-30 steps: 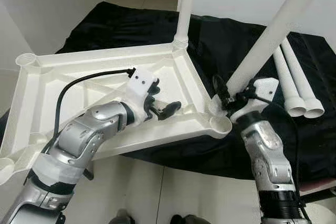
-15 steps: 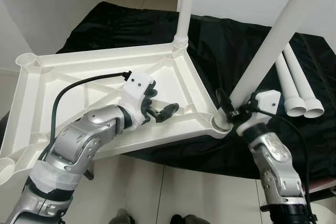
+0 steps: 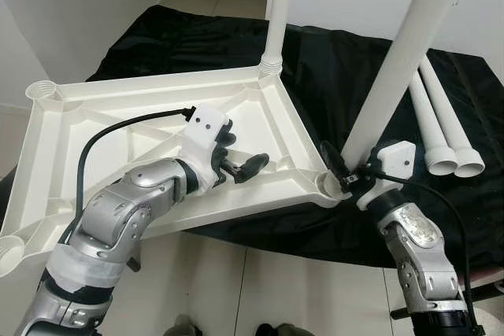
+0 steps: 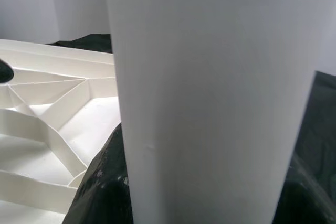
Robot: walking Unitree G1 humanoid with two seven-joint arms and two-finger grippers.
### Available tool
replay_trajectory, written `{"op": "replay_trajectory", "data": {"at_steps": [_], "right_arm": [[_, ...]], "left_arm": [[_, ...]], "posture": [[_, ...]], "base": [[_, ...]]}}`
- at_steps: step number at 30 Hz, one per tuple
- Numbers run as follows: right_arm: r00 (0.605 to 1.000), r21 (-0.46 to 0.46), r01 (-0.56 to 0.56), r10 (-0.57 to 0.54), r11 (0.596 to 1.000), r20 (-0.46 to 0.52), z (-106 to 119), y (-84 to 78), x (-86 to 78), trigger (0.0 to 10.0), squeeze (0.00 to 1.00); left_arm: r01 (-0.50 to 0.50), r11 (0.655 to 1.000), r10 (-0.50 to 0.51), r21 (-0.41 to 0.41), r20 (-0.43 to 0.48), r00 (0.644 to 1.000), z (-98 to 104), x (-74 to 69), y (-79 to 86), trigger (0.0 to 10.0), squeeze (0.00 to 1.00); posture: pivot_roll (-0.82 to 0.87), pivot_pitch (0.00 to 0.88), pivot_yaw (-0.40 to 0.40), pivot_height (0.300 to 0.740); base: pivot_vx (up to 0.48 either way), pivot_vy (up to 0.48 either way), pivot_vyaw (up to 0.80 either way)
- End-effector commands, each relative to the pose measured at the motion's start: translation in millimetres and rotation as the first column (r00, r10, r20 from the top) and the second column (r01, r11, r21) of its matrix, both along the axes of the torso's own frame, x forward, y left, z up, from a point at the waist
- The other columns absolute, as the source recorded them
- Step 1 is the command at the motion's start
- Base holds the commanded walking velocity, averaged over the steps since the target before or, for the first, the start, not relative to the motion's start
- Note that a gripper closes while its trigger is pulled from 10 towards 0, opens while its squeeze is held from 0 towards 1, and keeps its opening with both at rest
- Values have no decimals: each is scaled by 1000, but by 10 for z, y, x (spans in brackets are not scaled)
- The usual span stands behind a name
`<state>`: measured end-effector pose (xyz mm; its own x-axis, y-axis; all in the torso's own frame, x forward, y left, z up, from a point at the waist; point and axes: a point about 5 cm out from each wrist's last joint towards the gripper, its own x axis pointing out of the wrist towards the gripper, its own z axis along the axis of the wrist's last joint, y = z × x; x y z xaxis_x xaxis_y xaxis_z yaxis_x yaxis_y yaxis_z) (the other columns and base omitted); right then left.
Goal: Building children table
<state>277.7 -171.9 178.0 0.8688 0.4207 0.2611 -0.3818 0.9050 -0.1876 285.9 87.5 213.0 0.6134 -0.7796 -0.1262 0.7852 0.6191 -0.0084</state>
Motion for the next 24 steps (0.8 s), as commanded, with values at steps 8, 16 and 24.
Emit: {"op": "replay_trajectory", "data": {"at_steps": [8,16,24], "right_arm": [[998,-26,-34,32,999,-61,-173,77,93,10000,0],[994,-60,-88,84,994,-65,-218,128,95,10000,0],[988,-73,-129,122,989,-94,-300,119,51,10000,0]], "left_arm": [[-93,996,93,10,15,996,13,24,51,10000,0],[-108,994,108,8,18,994,28,22,73,10000,0],[-116,993,116,4,19,993,47,24,89,10000,0]], "posture": [[50,82,-51,740],[56,88,-55,740],[57,98,-48,740]], "base": [[0,0,0],[0,0,0],[0,0,0]]}}
